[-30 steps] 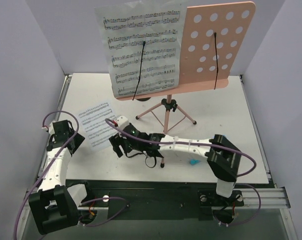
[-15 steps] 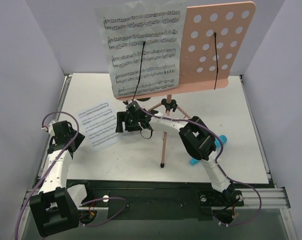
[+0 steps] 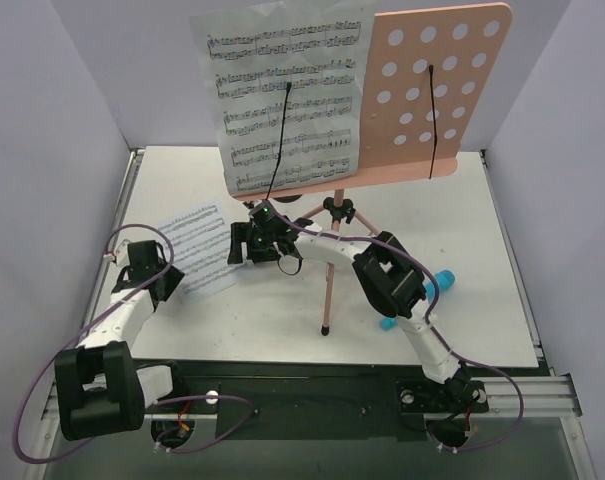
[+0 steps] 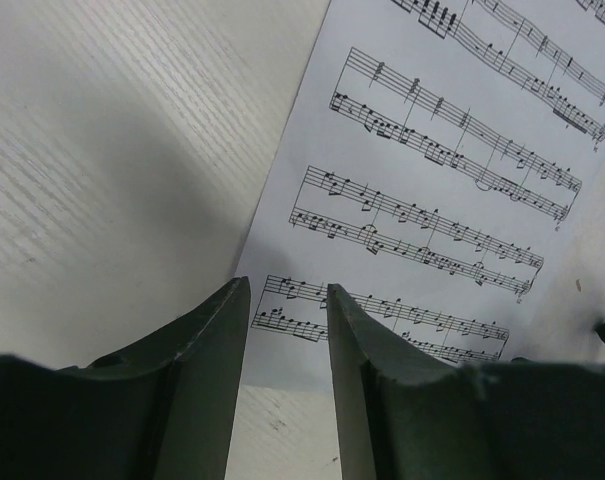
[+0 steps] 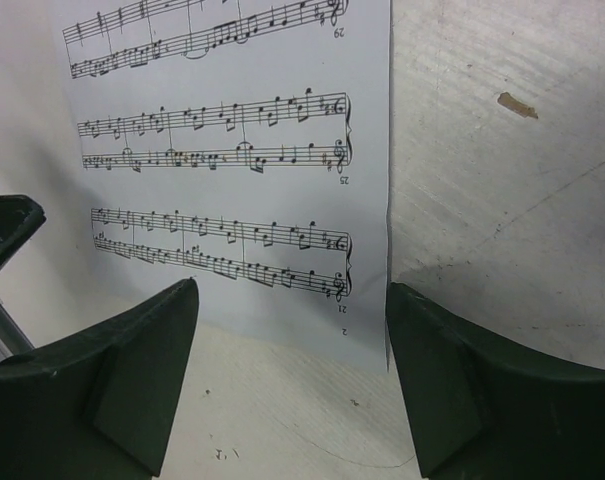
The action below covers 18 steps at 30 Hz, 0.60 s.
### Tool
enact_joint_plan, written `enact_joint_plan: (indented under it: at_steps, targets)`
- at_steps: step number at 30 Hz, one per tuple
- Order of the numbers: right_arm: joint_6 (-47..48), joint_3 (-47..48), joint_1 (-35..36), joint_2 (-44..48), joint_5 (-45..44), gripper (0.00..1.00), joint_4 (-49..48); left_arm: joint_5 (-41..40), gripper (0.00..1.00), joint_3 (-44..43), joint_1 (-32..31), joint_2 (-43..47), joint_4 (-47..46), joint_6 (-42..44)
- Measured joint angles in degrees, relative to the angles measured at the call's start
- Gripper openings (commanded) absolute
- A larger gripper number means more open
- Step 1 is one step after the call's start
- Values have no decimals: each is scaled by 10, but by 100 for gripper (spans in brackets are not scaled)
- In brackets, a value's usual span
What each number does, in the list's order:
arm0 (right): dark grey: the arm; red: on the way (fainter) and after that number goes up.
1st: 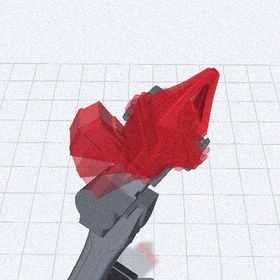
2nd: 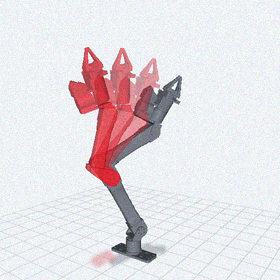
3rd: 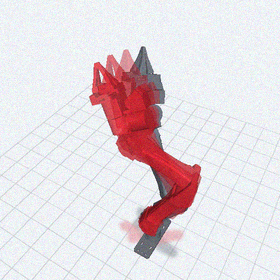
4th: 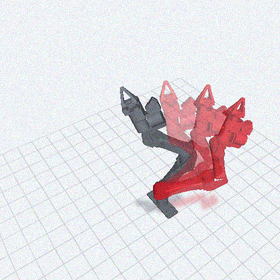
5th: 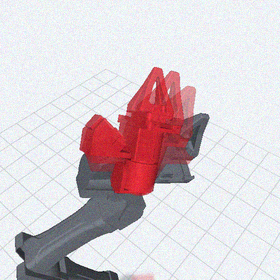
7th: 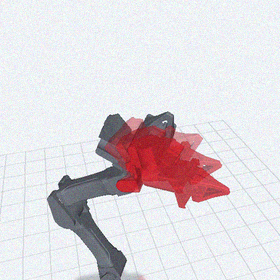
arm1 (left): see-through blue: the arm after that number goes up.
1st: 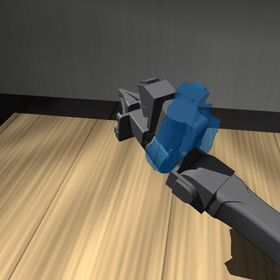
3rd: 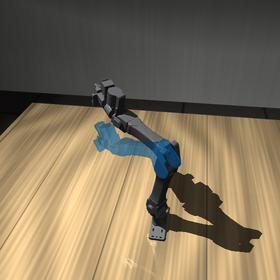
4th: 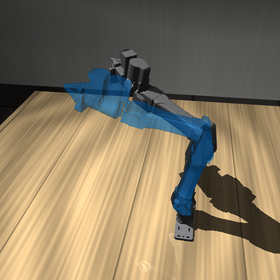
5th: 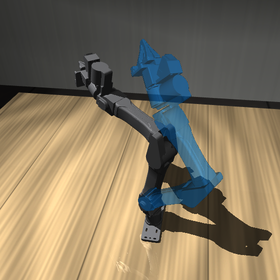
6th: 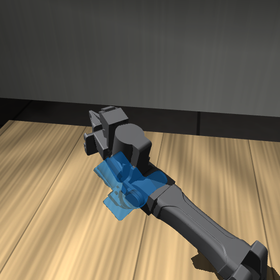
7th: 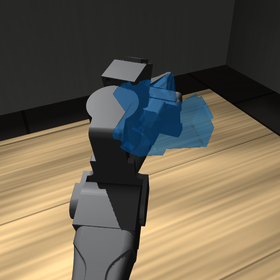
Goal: Set up the instrument practice props
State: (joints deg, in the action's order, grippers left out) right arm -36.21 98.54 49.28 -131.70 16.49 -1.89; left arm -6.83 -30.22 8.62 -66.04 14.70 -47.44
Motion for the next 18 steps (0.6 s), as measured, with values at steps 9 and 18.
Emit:
enact_joint_plan:
  at_steps: [9,18]
  targets:
    - [-5,0,-2,0,19,71,0,-47,45,0,-59,-46,-20,-16]
    - [-41,-11,-2,0,54,71,-17,-61,45,0,-68,-68,-26,-19]
